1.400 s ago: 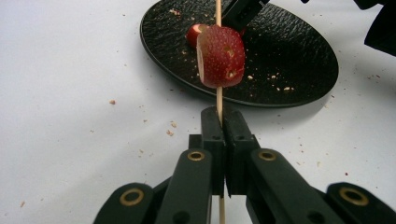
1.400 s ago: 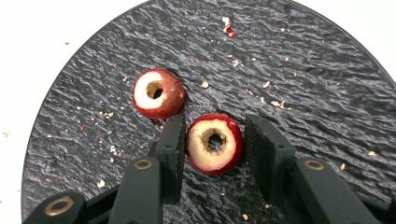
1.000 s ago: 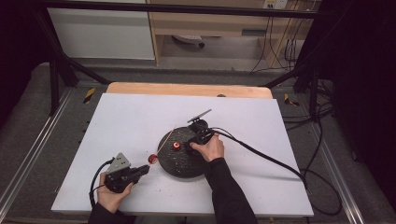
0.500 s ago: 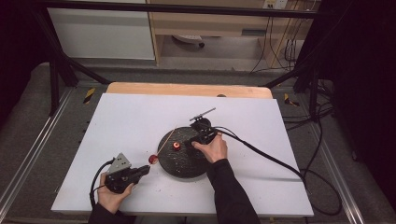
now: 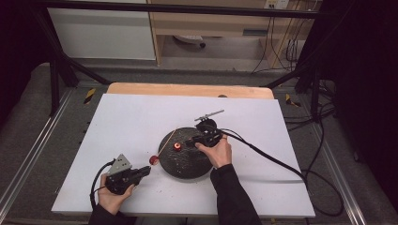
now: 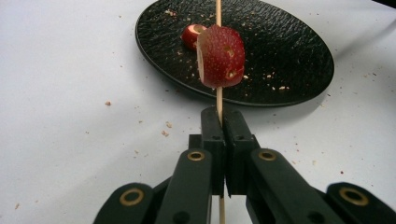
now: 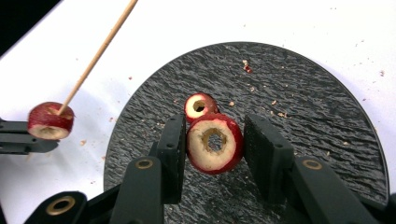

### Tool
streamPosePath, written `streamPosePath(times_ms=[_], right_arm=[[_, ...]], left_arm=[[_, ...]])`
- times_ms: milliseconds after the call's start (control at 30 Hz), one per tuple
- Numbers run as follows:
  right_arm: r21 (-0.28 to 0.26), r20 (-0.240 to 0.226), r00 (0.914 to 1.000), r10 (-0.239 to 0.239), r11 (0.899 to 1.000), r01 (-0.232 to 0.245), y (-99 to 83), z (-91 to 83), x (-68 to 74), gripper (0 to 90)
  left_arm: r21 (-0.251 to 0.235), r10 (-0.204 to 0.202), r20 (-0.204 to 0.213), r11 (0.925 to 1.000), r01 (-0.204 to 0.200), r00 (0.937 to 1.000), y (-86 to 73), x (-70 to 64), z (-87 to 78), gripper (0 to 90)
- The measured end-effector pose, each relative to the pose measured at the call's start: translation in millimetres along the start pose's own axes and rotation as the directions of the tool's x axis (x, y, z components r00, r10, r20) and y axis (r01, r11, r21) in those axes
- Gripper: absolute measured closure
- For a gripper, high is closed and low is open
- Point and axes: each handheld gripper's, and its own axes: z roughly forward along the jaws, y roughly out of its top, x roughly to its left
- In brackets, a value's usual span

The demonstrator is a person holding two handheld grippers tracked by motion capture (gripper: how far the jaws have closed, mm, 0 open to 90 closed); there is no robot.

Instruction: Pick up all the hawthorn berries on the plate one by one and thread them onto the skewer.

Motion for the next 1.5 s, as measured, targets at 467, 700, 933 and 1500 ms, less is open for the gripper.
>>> streamPosePath(times_ms=[467, 700, 933, 1500], right_arm=[[-0.193, -0.101, 0.9925, 0.069, 0.977, -0.087, -22.5, -11.6, -0.6, 61.0], [-0.324, -0.146, 0.9843, 0.099, 0.935, -0.142, -36.2, -11.5, 6.2, 61.0], [-0.396, -0.165, 0.9790, 0.119, 0.901, -0.176, -48.0, -8.4, 10.2, 61.0], [-0.550, -0.235, 0.9531, 0.191, 0.782, -0.292, -64.6, -3.0, 9.1, 61.1]], left_arm=[[-0.003, 0.003, 0.004, 1.0000, -0.003, 1.0000, 0.2, -1.9, 0.1, 88.1], [-0.010, 0.007, 0.007, 0.9999, -0.007, 1.0000, 0.4, -3.6, -0.3, 88.1], [-0.018, 0.005, 0.007, 0.9998, -0.005, 1.0000, 0.4, -4.6, -1.0, 88.1], [-0.027, 0.012, 0.015, 0.9996, -0.011, 0.9998, 0.3, -10.7, -0.7, 88.1]])
